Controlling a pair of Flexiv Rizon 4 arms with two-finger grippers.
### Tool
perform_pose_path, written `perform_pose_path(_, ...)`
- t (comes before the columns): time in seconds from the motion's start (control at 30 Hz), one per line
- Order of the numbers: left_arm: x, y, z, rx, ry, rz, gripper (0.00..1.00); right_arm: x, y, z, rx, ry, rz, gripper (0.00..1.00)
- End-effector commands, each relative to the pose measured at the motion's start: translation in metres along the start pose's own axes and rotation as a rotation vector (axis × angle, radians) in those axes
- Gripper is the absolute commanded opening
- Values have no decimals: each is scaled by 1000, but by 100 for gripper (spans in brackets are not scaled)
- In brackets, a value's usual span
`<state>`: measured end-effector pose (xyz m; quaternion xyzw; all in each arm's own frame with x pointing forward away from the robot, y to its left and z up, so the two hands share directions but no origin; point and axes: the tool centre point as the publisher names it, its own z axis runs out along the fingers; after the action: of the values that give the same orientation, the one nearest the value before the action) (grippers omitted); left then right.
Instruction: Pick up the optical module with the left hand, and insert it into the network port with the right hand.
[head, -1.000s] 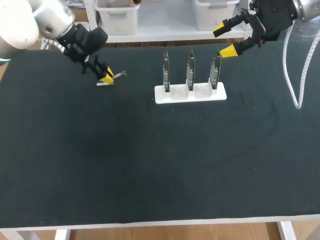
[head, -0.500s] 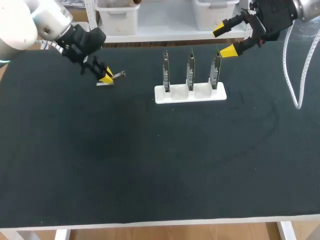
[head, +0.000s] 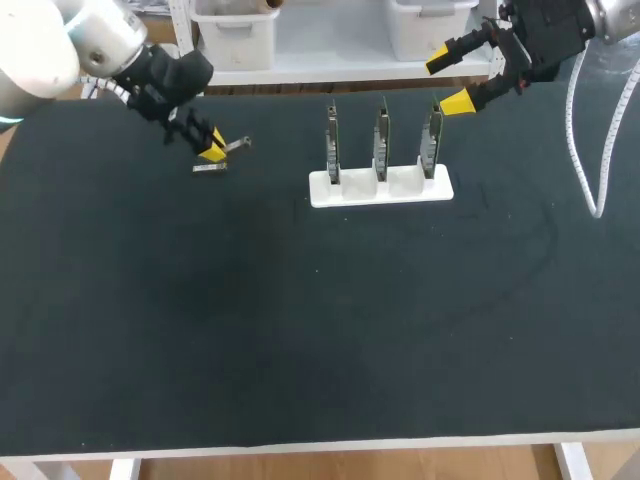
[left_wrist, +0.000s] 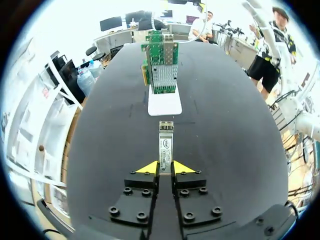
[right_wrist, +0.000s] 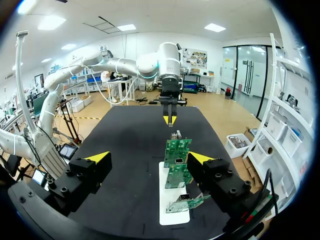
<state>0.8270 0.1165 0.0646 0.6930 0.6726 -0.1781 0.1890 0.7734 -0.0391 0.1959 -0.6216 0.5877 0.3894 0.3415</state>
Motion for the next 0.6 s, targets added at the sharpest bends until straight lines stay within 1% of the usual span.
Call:
perform_pose_path(0.03, -34, 26, -24, -2, 64, 24, 0, 0, 1, 0, 3, 1, 0, 100)
perform_pose_path(0.13, -54, 36, -37, -27, 37, 48, 0, 0, 1, 0, 3, 1, 0, 100)
perform_pose_path(0.2, -66, 38, -41, -26, 37, 54, 0, 0, 1, 0, 3, 1, 0, 100)
perform_pose_path(0.27, -73, 37, -43, -28, 11, 64, 0, 0, 1, 0, 3, 1, 0, 100)
perform_pose_path(0.4, -81, 32, -46, -51, -65, 61, 0, 0, 1, 0, 3, 1, 0, 100)
perform_pose_path(0.47, -84, 29, -49, -51, -74, 56, 0, 0, 1, 0, 3, 1, 0, 100)
perform_pose_path(0.53, -86, 26, -53, -45, -47, 52, 0, 0, 1, 0, 3, 1, 0, 100)
perform_pose_path(0.57, -86, 24, -55, -45, -47, 54, 0, 0, 1, 0, 3, 1, 0, 100)
perform_pose_path(0.6, -85, 21, -57, -48, -67, 48, 0, 0, 1, 0, 3, 1, 0, 100)
